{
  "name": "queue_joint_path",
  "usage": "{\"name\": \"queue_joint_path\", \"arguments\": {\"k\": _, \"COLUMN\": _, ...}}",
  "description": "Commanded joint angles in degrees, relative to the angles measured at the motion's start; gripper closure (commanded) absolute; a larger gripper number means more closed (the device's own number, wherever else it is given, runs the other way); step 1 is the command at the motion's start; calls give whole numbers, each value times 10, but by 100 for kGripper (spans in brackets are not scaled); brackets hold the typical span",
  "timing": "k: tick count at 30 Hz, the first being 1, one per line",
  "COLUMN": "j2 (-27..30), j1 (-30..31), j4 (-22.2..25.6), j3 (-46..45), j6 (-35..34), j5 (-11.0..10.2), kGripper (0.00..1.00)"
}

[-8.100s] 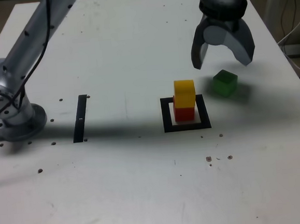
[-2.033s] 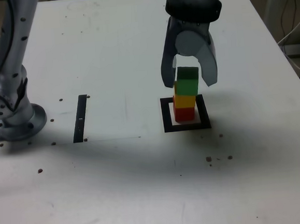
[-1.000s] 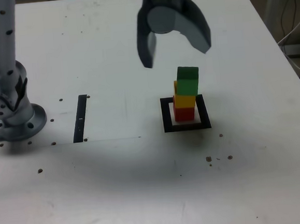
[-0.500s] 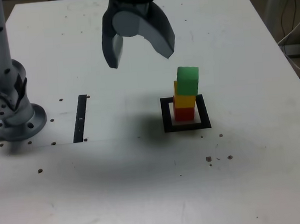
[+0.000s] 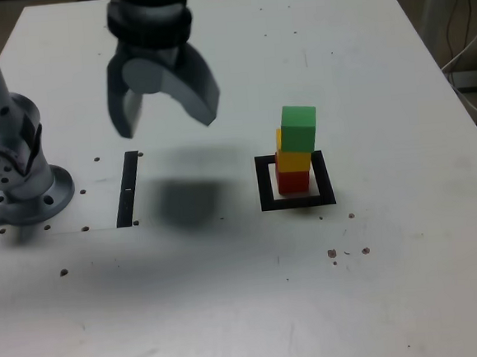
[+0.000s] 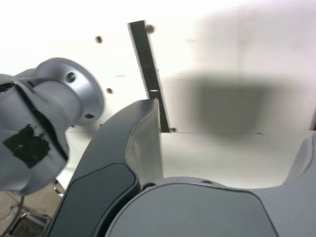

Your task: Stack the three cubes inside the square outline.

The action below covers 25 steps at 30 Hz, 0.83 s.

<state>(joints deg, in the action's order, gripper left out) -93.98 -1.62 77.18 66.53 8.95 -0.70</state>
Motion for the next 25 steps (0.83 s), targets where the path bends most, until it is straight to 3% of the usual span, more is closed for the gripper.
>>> {"name": "queue_joint_path", "arguments": {"k": 1, "j2": 7, "j1": -3, "j4": -17, "j3": -26, "j6": 0, "j5": 2, "kGripper": 1}}
{"name": "queue_joint_path", "arguments": {"k": 25, "j2": 10, "j1": -21, "j4": -172, "j3": -225, "j6": 3, "j5": 36, "kGripper": 1}}
